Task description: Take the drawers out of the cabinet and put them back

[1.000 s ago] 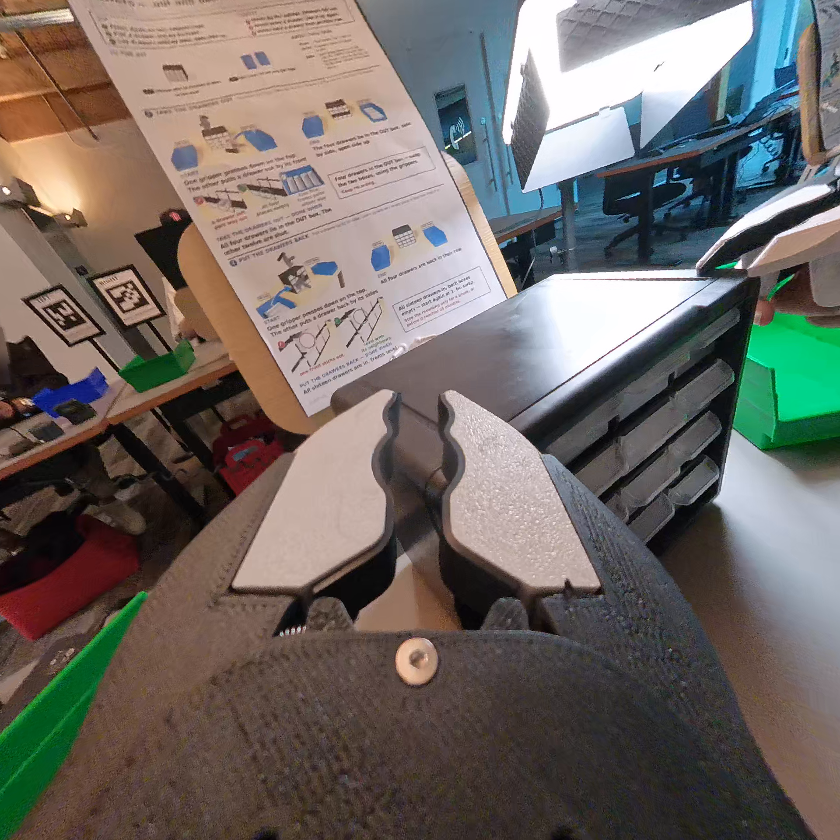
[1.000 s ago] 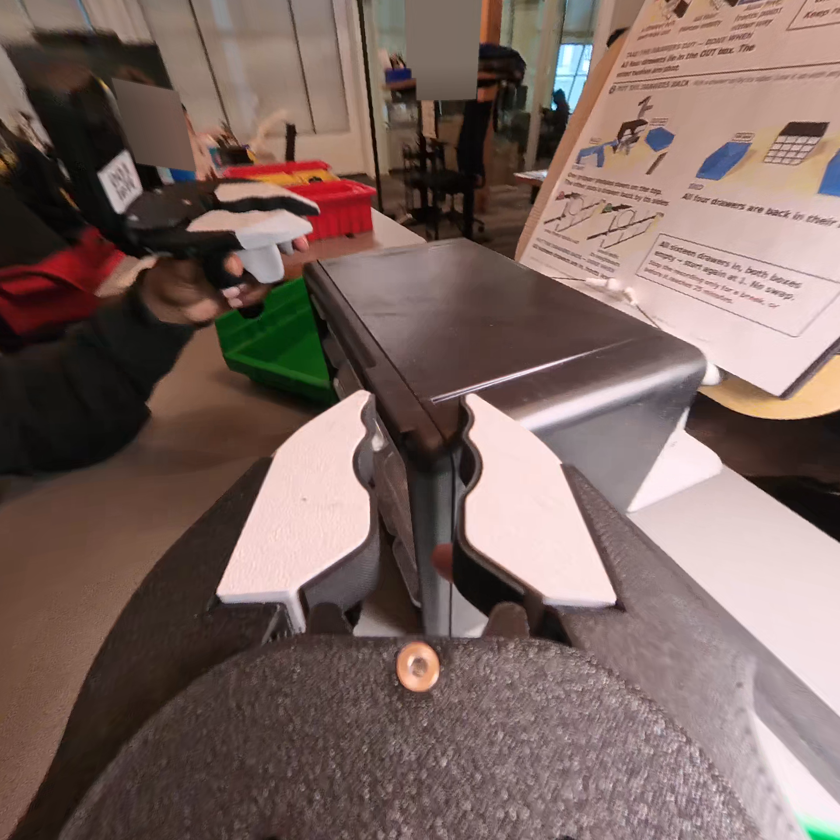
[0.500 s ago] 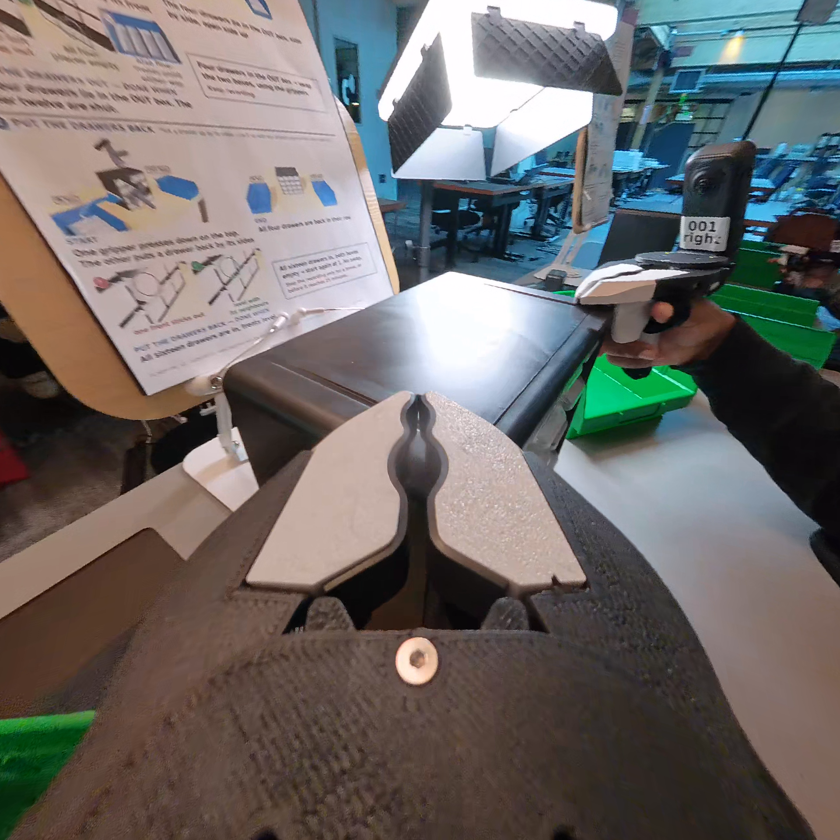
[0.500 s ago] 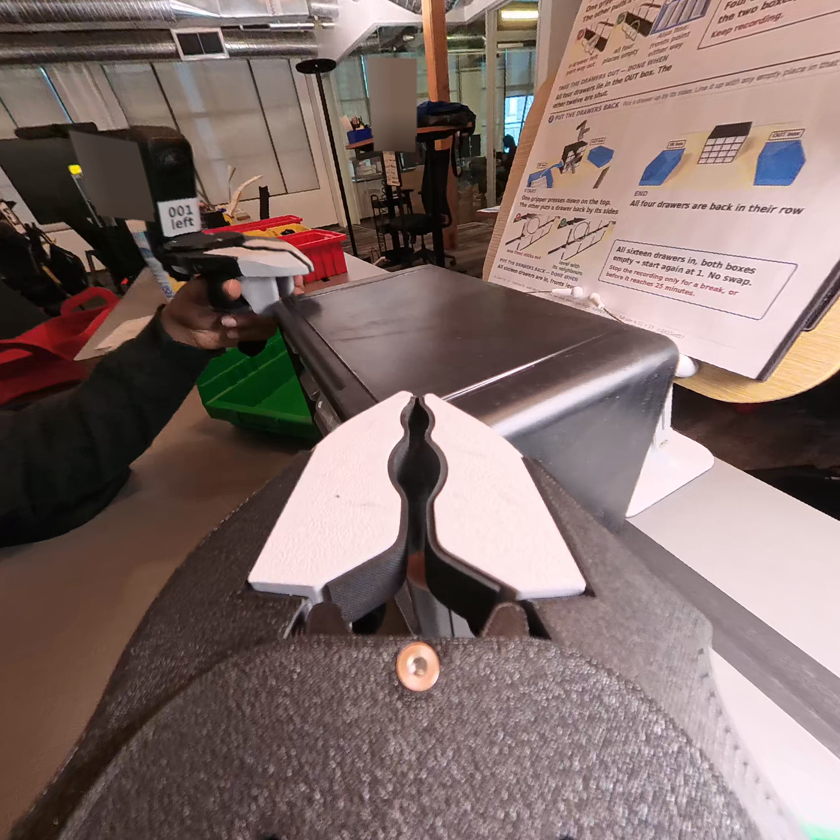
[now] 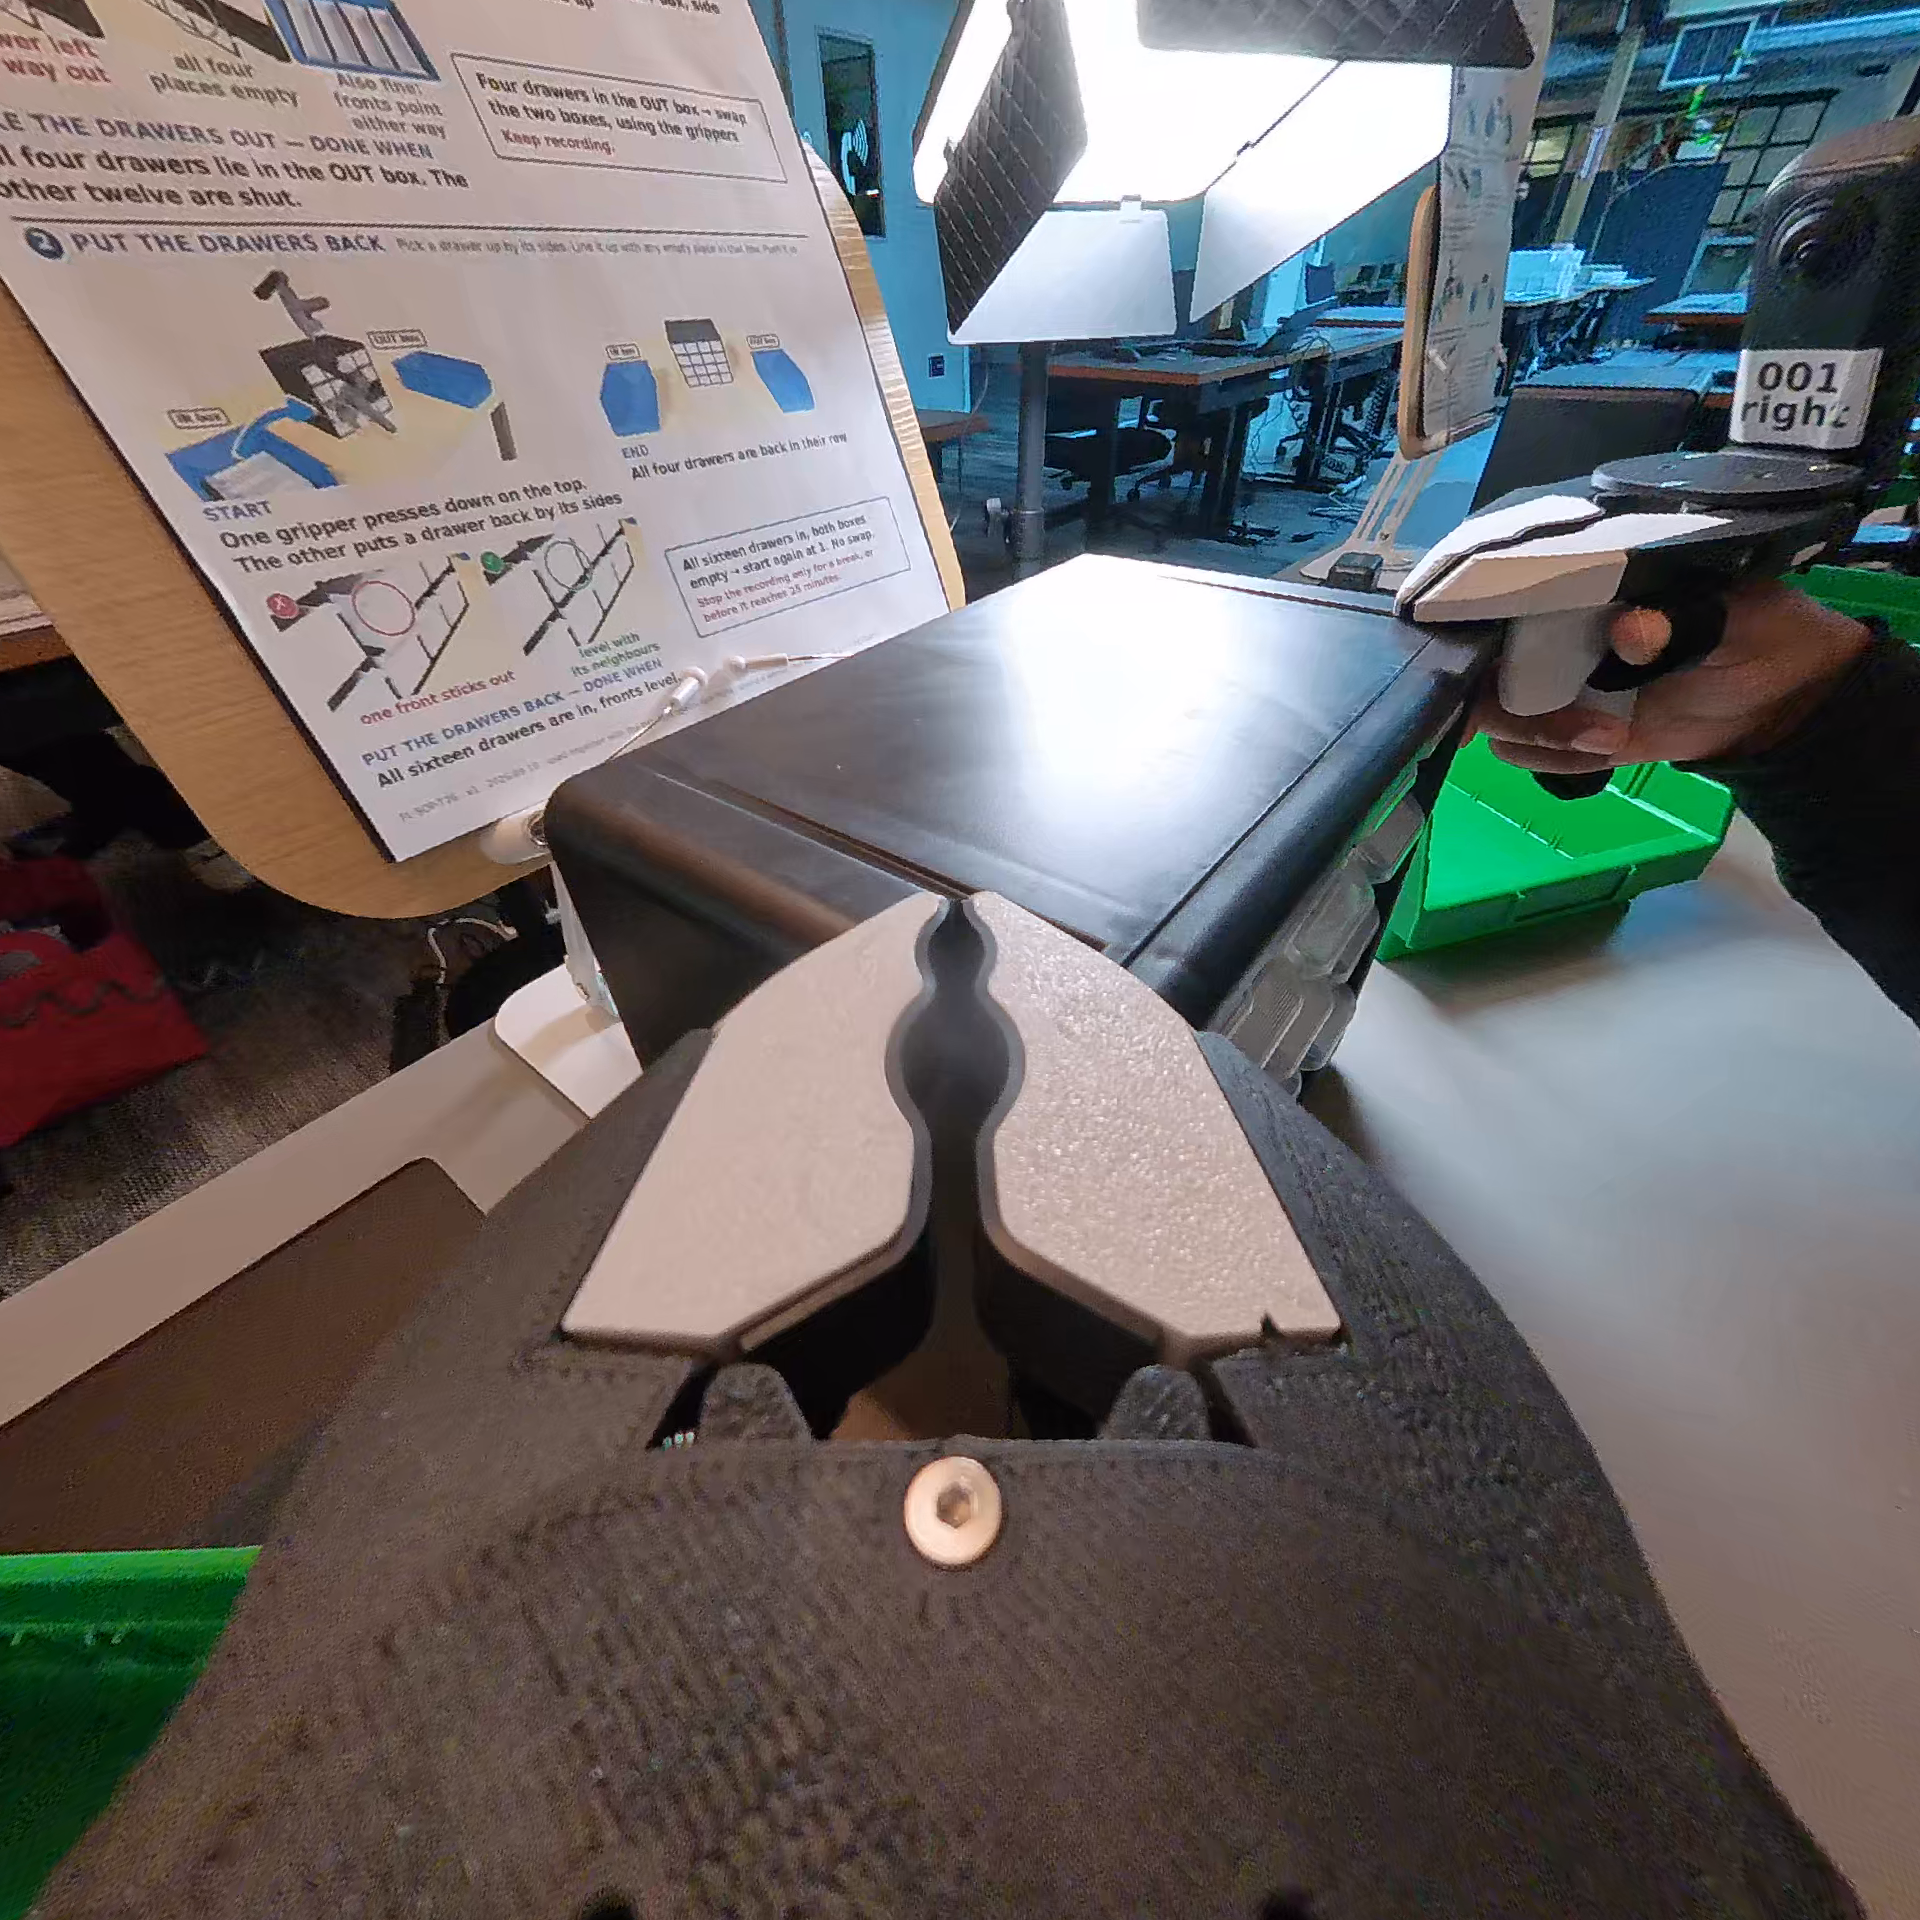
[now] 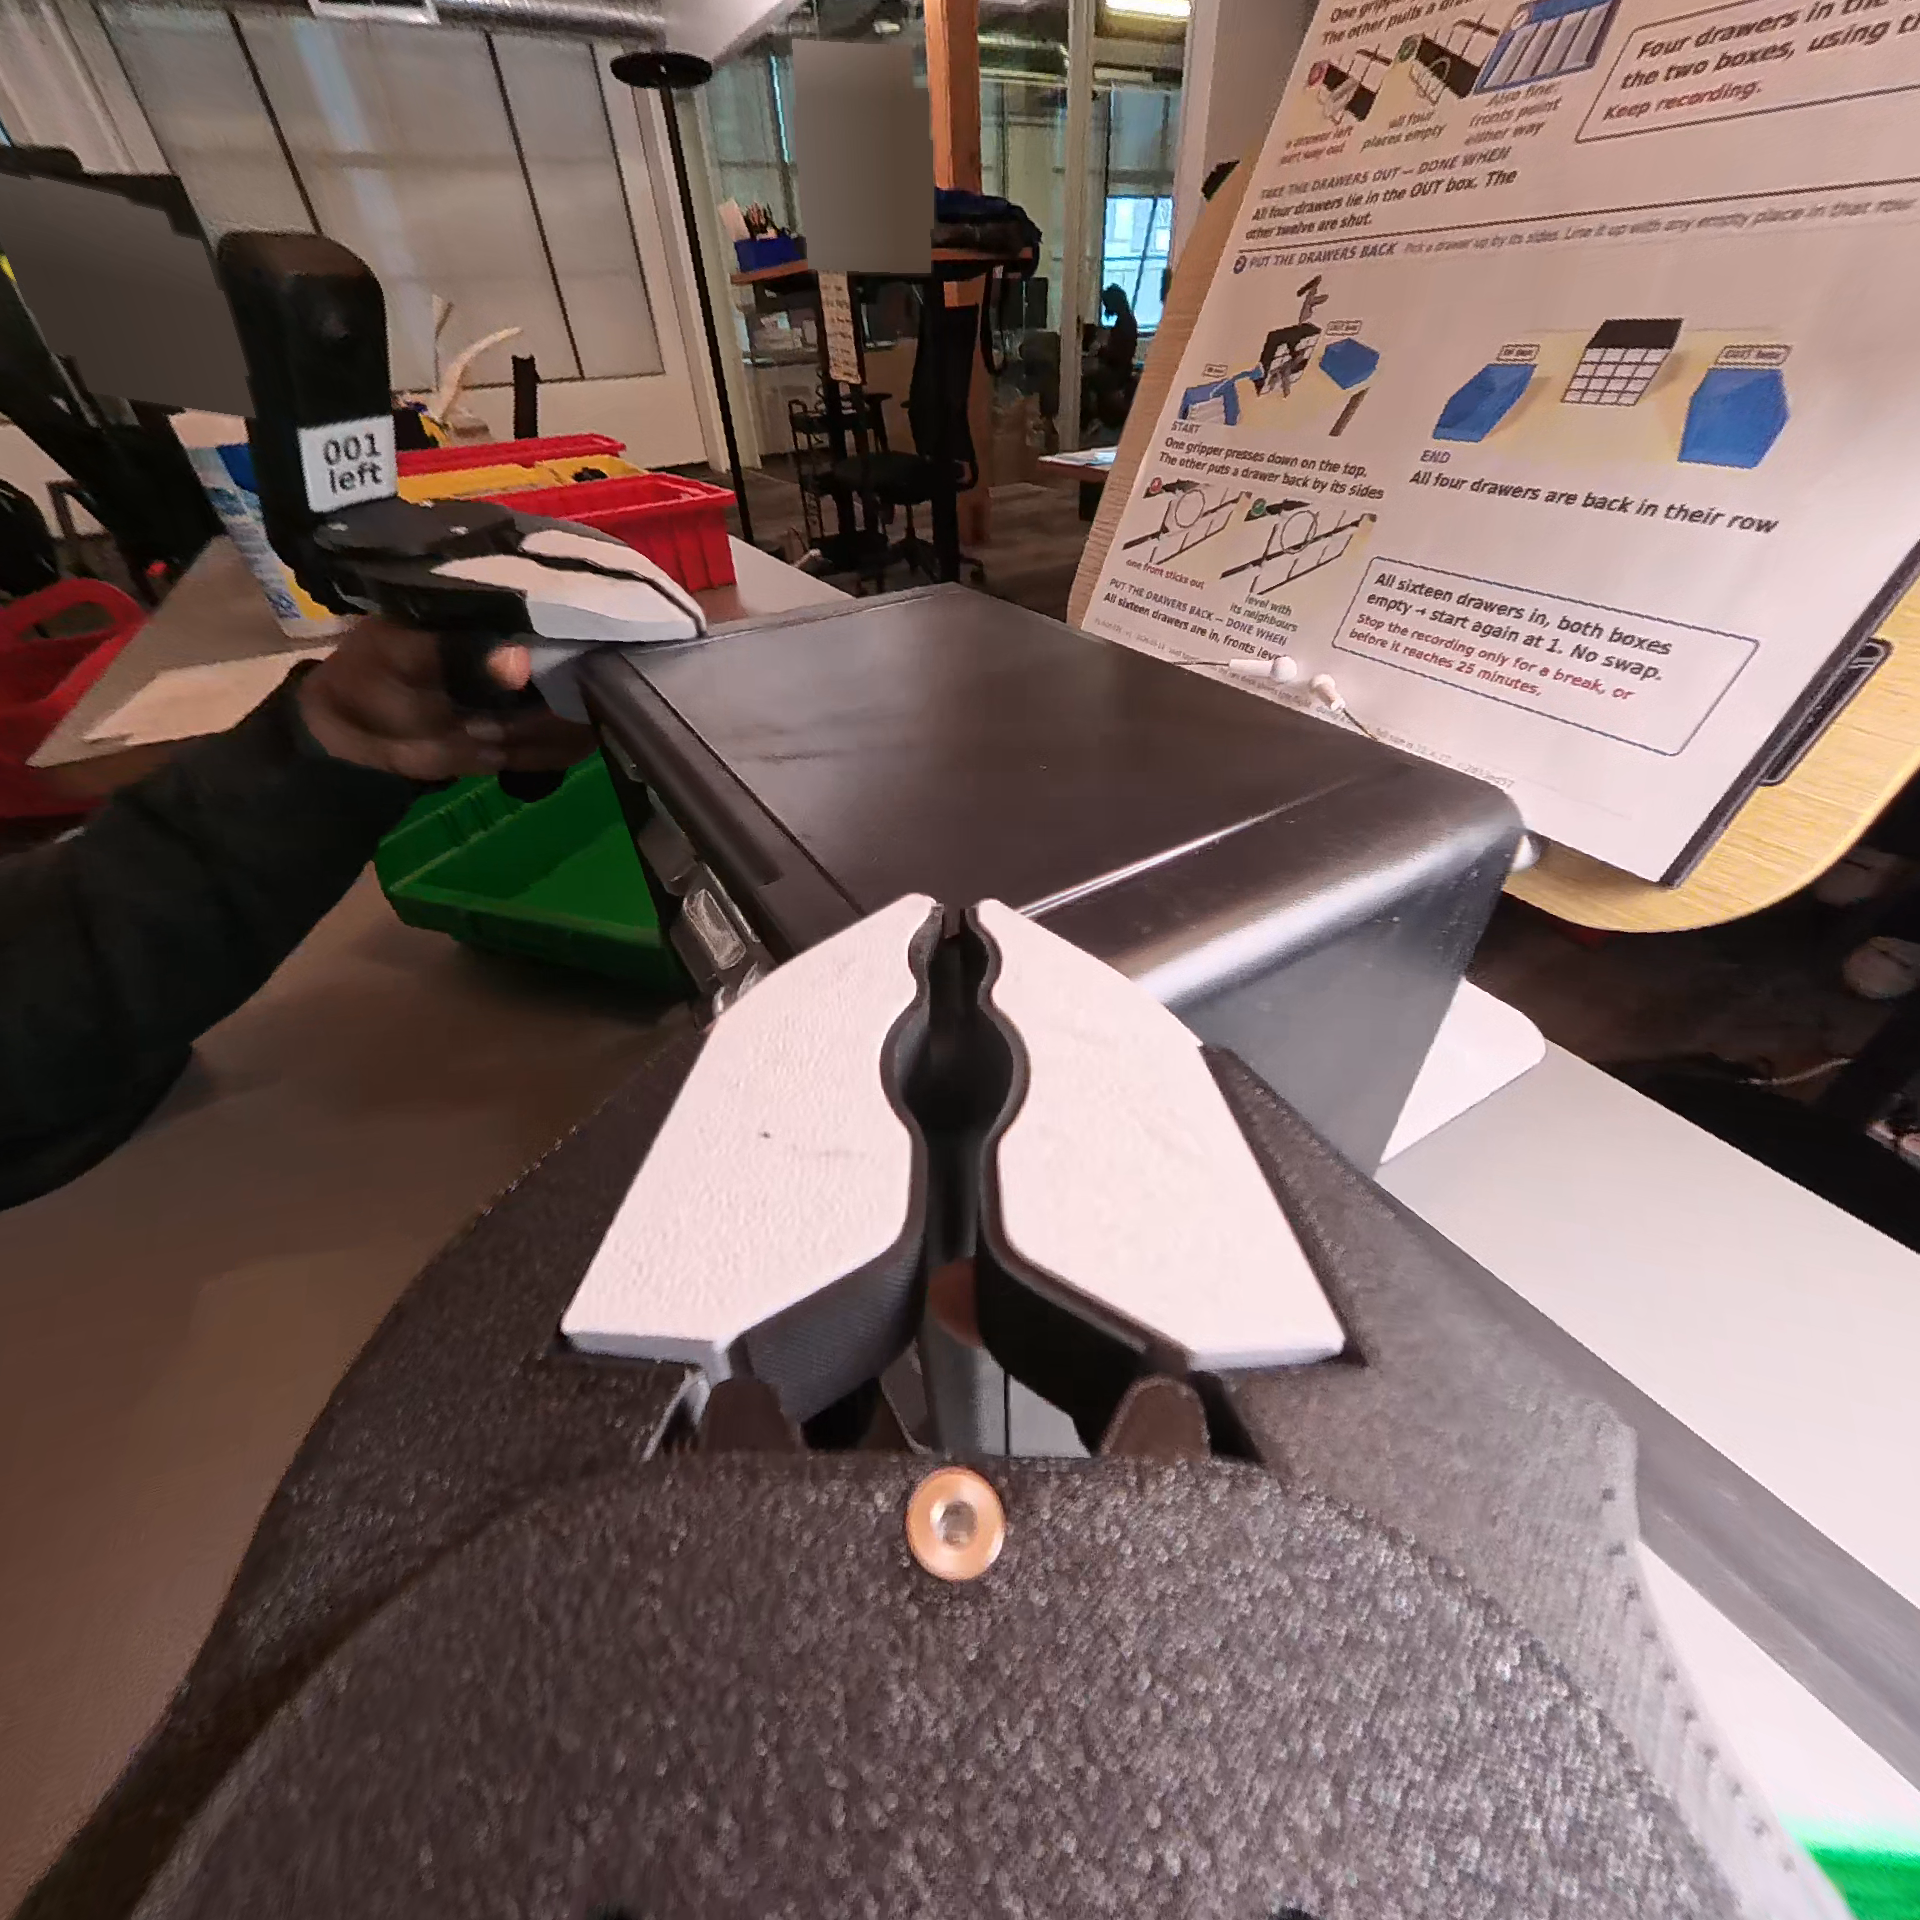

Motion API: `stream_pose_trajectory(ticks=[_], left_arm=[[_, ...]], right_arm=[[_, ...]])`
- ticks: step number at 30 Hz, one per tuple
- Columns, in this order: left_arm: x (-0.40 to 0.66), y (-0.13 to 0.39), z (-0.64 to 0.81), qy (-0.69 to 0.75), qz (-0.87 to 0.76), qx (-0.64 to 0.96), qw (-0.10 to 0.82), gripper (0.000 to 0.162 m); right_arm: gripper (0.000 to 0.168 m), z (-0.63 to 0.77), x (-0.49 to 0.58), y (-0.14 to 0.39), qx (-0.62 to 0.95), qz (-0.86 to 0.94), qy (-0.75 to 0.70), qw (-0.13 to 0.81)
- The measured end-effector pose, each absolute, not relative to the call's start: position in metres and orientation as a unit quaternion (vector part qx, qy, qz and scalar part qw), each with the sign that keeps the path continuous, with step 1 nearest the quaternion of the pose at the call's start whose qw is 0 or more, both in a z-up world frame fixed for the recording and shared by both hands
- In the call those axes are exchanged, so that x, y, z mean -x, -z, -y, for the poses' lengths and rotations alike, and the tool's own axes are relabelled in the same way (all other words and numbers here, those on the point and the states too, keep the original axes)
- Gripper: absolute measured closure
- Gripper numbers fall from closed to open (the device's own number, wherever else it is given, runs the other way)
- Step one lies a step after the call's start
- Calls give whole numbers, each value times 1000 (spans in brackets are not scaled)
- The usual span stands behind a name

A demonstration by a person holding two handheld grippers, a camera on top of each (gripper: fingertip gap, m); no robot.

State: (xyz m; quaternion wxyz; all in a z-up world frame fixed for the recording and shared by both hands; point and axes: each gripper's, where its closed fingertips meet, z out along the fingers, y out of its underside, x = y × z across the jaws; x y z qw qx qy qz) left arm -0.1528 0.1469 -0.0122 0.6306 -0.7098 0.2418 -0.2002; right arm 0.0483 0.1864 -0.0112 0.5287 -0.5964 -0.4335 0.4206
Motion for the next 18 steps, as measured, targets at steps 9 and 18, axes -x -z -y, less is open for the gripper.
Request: stream_pose_trajectory(ticks=[9,18], left_arm=[[153,12,-147,201,-238,708,634,162],[154,12,-147,174,-237,712,638,162]], right_arm=[[166,-188,-47,9,605,458,-334,559],[162,-117,-8,-54,492,493,-294,655]])
